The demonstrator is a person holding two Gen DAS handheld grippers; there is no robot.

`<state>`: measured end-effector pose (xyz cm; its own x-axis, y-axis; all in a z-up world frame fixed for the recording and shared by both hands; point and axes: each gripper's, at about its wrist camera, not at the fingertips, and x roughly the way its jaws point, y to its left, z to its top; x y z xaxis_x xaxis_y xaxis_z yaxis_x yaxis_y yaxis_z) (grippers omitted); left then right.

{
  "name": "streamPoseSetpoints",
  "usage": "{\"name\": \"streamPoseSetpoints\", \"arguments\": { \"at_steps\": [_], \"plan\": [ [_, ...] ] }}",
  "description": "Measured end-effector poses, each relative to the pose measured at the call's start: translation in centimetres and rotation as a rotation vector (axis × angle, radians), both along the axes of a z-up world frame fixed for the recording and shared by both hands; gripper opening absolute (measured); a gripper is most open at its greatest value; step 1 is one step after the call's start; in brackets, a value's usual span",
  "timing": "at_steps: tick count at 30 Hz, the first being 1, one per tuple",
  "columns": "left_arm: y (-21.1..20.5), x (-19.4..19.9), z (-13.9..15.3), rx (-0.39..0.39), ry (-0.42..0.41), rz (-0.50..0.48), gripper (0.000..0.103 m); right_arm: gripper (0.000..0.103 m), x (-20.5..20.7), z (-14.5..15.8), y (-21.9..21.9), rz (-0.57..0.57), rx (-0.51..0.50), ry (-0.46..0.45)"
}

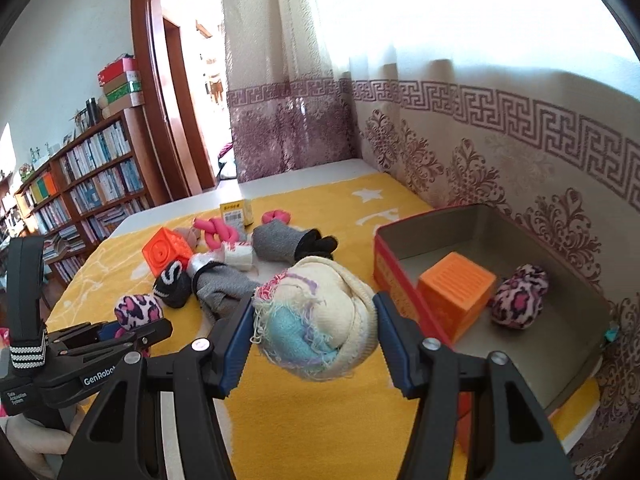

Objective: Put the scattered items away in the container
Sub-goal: 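Carry the plush and yarn ball with both tools over the red box, then open right tool to drop the yarn ball while left tool releases the plush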

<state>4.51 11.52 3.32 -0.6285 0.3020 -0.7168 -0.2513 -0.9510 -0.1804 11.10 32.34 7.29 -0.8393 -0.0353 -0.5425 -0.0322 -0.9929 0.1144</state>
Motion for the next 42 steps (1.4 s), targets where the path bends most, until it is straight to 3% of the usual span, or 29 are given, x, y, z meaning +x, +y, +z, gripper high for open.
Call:
{"name": "streamPoseSetpoints", "arguments": {
  "at_steps": [6, 12, 20, 26, 38, 40, 41, 42],
  "plan": [
    [2.9, 0.2, 1.8, 0.003, 0.028, -0.076, 0.042, 0.062, 1.6, 2.2, 5.1, -0.165, 0.022, 0.047],
    [6.9, 0.4, 3.2, 0.005, 0.037, -0.174, 0.042, 0.062, 1.7, 1.0, 10.0, -0.303, -0.002, -0.011],
    [11.3, -0.2, 5.9, 0.051, 0.045, -0.283, 0.042, 0.064, 0.9, -0.5, 11.7, -0.33, -0.023, -0.078],
    [15.2, -1.6, 7.7, 0.067, 0.048, -0.375, 0.042, 0.064, 1.6, 0.0, 13.0, -0.372, -0.059, -0.05],
    [24.2, -5.3, 6.9, 0.079, -0.018, -0.508, 0.042, 0.064, 2.3, 1.3, 14.3, -0.41, -0.072, 0.006],
    [25.2, -6.0, 6.3, 0.09, -0.046, -0.511, 0.057, 0.064, 2.2, 1.2, 14.4, -0.409, -0.078, 0.001],
    [25.4, -6.4, 6.0, 0.107, -0.061, -0.507, 0.081, 0.064, 2.1, 1.2, 14.5, -0.408, -0.08, -0.002],
    [25.4, -6.7, 5.7, 0.134, -0.069, -0.496, 0.092, 0.064, 2.0, 1.0, 14.5, -0.406, -0.081, -0.006]
  ]
}}
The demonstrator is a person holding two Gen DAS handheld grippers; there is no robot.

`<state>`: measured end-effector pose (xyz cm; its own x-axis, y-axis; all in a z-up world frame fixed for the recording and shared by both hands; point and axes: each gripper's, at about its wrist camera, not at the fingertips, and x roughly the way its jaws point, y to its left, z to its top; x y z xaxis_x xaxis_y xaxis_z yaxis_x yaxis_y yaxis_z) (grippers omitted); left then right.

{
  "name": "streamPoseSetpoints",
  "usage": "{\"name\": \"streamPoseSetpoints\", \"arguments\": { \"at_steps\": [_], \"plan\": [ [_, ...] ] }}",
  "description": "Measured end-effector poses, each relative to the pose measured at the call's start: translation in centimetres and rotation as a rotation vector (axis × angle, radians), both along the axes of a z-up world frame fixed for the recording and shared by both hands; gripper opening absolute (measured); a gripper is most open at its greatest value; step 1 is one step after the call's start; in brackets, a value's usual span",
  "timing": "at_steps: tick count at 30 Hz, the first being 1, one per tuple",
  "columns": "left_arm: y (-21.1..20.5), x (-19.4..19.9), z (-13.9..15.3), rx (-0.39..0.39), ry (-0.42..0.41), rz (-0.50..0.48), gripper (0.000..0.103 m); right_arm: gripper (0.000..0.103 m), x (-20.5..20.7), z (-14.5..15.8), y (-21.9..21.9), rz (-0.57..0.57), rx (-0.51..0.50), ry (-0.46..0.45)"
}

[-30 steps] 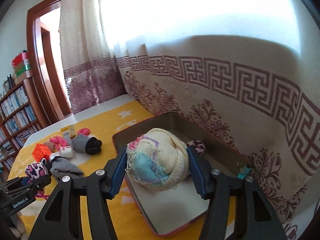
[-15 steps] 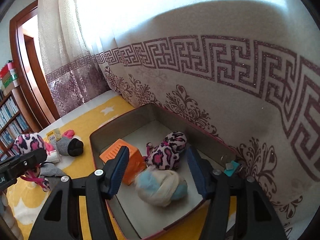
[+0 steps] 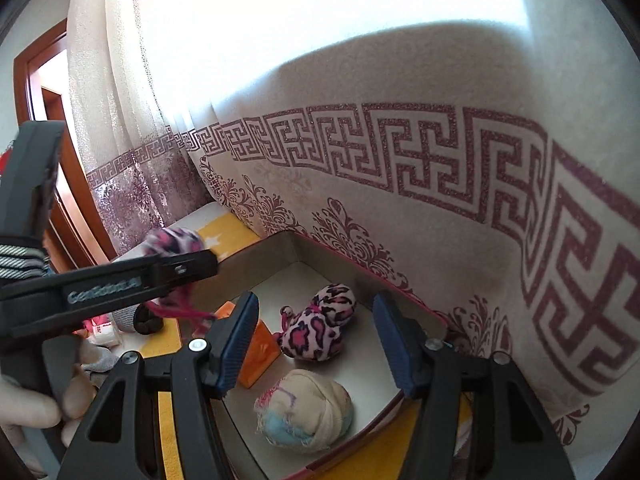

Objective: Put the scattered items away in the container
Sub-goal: 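Open right tool to drop the yarn ball while left tool releases the plush, then move both open tools back from the box to the pile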

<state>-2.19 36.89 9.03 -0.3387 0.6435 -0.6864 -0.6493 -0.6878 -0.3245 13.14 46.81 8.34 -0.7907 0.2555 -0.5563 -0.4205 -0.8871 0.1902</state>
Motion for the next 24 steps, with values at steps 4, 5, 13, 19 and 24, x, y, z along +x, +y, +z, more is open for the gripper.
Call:
{"name": "streamPoseSetpoints", "arguments": {
  "at_steps": [4, 5, 13, 19, 24],
  "plan": [
    [-1.0, -0.9, -0.7, 0.04, -0.018, 0.045, 0.092, 0.064, -0.3, -0.6, -0.2, 0.01, -0.002, -0.016],
    [-1.5, -0.9, -0.9, 0.036, -0.013, 0.055, 0.092, 0.064, -0.4, -0.7, -0.3, 0.012, -0.003, -0.02],
    [-10.8, -0.6, -1.4, 0.031, 0.058, 0.214, 0.092, 0.064, -0.8, -1.6, -2.5, 0.099, -0.021, 0.015],
    [-19.0, -0.3, -1.2, 0.003, 0.092, 0.377, 0.092, 0.066, -1.3, -0.6, -7.1, 0.249, 0.003, 0.076],
    [-24.9, 0.4, -1.1, -0.025, 0.159, 0.512, 0.092, 0.072, -3.2, -0.7, -12.0, 0.387, 0.01, 0.062]
  ]
}}
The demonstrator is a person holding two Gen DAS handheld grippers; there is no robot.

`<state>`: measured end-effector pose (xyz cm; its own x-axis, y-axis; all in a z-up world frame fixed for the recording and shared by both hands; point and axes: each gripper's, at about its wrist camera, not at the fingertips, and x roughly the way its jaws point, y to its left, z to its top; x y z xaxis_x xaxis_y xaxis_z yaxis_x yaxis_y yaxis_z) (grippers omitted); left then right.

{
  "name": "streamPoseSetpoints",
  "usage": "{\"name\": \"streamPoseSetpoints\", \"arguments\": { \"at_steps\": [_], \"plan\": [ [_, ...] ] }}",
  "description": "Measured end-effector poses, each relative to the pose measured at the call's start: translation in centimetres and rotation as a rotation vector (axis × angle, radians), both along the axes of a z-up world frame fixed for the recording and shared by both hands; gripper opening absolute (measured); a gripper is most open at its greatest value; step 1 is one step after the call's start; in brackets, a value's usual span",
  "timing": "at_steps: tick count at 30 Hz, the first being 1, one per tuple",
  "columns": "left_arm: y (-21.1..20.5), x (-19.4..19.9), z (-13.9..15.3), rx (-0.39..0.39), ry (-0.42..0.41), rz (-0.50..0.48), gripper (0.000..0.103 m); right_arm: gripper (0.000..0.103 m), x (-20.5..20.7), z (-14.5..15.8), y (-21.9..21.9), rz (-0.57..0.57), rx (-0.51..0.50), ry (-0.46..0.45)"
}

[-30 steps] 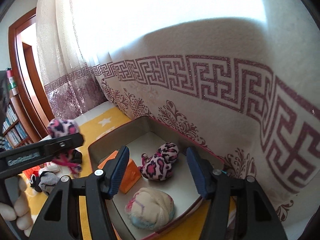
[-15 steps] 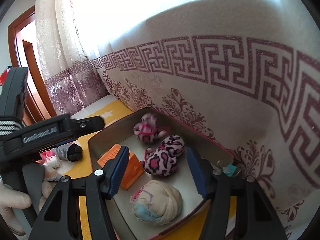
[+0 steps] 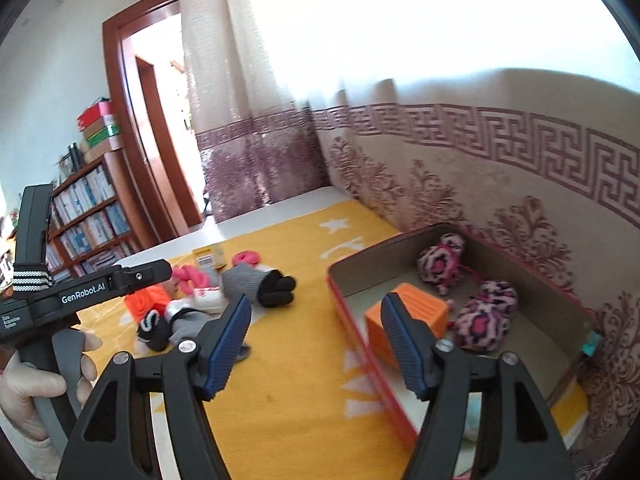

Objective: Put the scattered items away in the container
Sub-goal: 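Move both open tools back from the box to the pile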

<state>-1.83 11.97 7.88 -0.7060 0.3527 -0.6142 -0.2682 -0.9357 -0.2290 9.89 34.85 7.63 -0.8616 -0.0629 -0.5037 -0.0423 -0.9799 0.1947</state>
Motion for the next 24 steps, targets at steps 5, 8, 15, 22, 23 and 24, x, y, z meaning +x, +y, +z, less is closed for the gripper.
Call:
{"name": "streamPoseSetpoints", "arguments": {
  "at_steps": [5, 8, 15, 22, 23, 24],
  "plan": [
    [-4.5, 0.2, -1.6, 0.008, -0.023, 0.062, 0.092, 0.072, -2.0, -1.4, -4.2, 0.118, 0.02, -0.07],
    [-6.8, 0.0, -2.6, 0.024, -0.05, 0.105, 0.092, 0.072, -3.3, -2.4, -5.9, 0.187, 0.006, -0.118],
    [-10.1, 0.1, -3.7, 0.064, -0.081, 0.185, 0.092, 0.075, -6.6, -3.7, -9.9, 0.317, 0.026, -0.198],
    [-10.7, -0.7, -5.3, 0.065, -0.146, 0.215, 0.092, 0.075, -9.6, -5.0, -11.9, 0.387, 0.081, -0.25],
    [-10.6, -0.7, -5.4, 0.064, -0.15, 0.215, 0.092, 0.075, -10.1, -5.3, -12.0, 0.398, 0.086, -0.261],
    [-10.6, -0.7, -5.5, 0.063, -0.153, 0.215, 0.092, 0.075, -10.5, -5.6, -12.2, 0.405, 0.09, -0.272]
  ]
}}
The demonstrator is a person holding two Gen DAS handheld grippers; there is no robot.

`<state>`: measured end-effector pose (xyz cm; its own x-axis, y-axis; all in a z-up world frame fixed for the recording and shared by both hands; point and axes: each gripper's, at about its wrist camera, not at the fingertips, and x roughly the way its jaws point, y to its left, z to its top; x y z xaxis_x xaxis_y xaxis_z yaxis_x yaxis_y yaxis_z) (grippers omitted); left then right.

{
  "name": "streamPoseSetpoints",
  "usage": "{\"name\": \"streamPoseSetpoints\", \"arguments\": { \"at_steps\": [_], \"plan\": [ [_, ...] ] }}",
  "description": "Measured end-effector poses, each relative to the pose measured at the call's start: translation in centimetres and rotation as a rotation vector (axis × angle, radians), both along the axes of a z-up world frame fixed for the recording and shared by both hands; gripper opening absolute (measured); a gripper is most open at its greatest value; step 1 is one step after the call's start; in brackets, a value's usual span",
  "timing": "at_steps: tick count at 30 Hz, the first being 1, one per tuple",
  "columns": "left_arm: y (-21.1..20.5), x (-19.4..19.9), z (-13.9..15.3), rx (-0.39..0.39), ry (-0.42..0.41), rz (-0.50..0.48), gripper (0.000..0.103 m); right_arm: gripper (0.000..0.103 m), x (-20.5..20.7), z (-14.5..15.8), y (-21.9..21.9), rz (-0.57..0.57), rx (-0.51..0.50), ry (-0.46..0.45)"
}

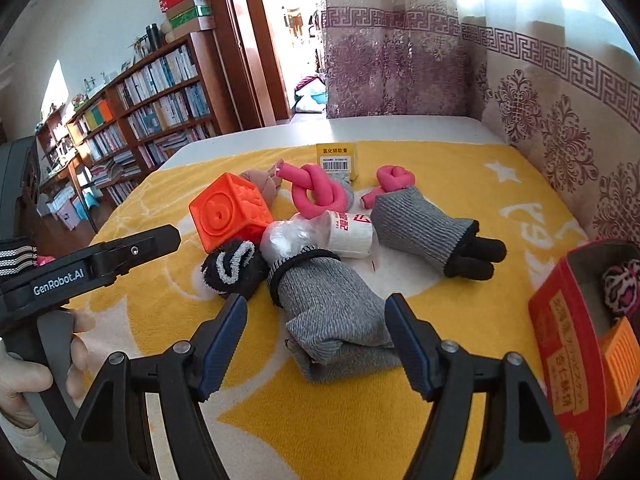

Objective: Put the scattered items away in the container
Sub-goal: 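Move both open tools back from the box to the pile, then grasp the rolled grey sock with the right tool, then grasp the black fuzzy sock with the left tool while right tool holds the grey sock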

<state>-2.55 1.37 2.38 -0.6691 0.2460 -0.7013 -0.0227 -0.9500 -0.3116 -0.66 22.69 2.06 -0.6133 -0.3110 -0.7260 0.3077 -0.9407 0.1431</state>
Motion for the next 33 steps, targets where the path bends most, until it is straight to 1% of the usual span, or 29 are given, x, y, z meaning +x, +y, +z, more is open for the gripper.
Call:
{"name": "streamPoseSetpoints", "arguments": {
  "at_steps": [3, 8, 10, 12, 14, 18, 20, 22, 29, 33],
  "plan": [
    [0.1, -0.1, -0.3, 0.001, -0.011, -0.003, 0.092, 0.075, -1.3, -1.0, 0.0, 0.007, 0.013, -0.027],
    [0.4, -0.6, -1.1, 0.013, -0.038, -0.02, 0.092, 0.075, -2.4, -2.3, 0.4, 0.014, -0.009, -0.062],
    [0.7, -0.7, -1.4, 0.021, -0.044, -0.036, 0.092, 0.075, -2.3, -2.5, 0.1, 0.02, 0.017, -0.056],
    [1.1, -0.7, -1.7, 0.023, -0.045, -0.061, 0.092, 0.071, -2.3, -2.7, -0.2, 0.014, 0.057, -0.043],
    [1.7, -0.7, -1.9, 0.017, -0.043, -0.088, 0.092, 0.065, -2.3, -2.7, -0.3, 0.008, 0.088, -0.036],
    [2.5, -0.8, -2.5, 0.014, -0.048, -0.116, 0.092, 0.057, -2.4, -2.8, 0.1, -0.002, 0.105, -0.037],
    [2.7, -0.9, -2.6, 0.018, -0.047, -0.123, 0.092, 0.05, -2.3, -2.7, 0.3, -0.013, 0.098, -0.038],
    [2.8, -0.9, -2.7, 0.018, -0.043, -0.128, 0.092, 0.046, -2.2, -2.4, 0.6, -0.026, 0.08, -0.036],
    [4.2, -1.3, -3.1, 0.004, -0.038, -0.184, 0.092, 0.044, -2.7, -2.0, 3.1, -0.116, 0.001, -0.052],
    [5.3, -2.0, -3.1, -0.007, -0.048, -0.213, 0.092, 0.044, -2.7, -2.0, 3.1, -0.118, -0.004, -0.053]
  ]
}}
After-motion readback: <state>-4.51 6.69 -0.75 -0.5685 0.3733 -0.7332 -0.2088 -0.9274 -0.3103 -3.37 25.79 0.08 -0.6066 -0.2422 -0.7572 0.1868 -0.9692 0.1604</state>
